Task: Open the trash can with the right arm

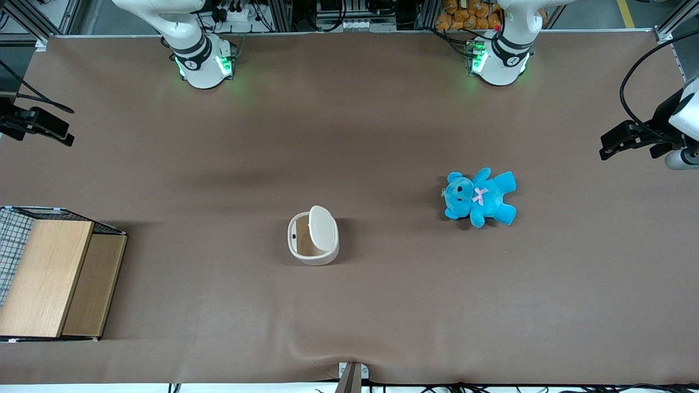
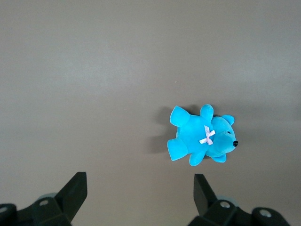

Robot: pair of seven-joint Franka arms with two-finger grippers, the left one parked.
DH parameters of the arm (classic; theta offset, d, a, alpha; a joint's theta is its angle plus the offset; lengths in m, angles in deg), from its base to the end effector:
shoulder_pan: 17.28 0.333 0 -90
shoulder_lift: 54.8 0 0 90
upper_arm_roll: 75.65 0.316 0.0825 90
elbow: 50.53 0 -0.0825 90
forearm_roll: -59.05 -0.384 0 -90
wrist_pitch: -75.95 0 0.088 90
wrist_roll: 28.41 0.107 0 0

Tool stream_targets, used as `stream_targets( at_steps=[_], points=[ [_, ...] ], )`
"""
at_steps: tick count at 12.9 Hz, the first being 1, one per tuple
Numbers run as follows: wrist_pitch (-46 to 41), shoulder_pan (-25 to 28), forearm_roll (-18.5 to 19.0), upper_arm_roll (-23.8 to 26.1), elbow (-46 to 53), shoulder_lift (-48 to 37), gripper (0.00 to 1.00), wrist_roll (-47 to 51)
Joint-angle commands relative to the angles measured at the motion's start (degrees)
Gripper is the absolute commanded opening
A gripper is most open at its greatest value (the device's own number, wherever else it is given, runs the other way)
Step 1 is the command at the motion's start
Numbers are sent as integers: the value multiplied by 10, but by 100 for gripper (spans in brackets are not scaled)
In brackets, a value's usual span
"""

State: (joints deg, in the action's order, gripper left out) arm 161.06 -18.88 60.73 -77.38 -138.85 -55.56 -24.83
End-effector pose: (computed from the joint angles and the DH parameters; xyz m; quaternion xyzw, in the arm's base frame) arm 0.5407 -0.0349 0.6382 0.9978 -0.0612 -0.0213 0.0145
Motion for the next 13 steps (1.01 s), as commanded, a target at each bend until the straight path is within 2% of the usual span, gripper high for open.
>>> stream_targets(
  at_steps=[1, 13],
  points=[
    [3, 10, -10, -14, -13, -12, 100, -16],
    [2, 13, -11, -15, 1, -2, 100, -16]
  ],
)
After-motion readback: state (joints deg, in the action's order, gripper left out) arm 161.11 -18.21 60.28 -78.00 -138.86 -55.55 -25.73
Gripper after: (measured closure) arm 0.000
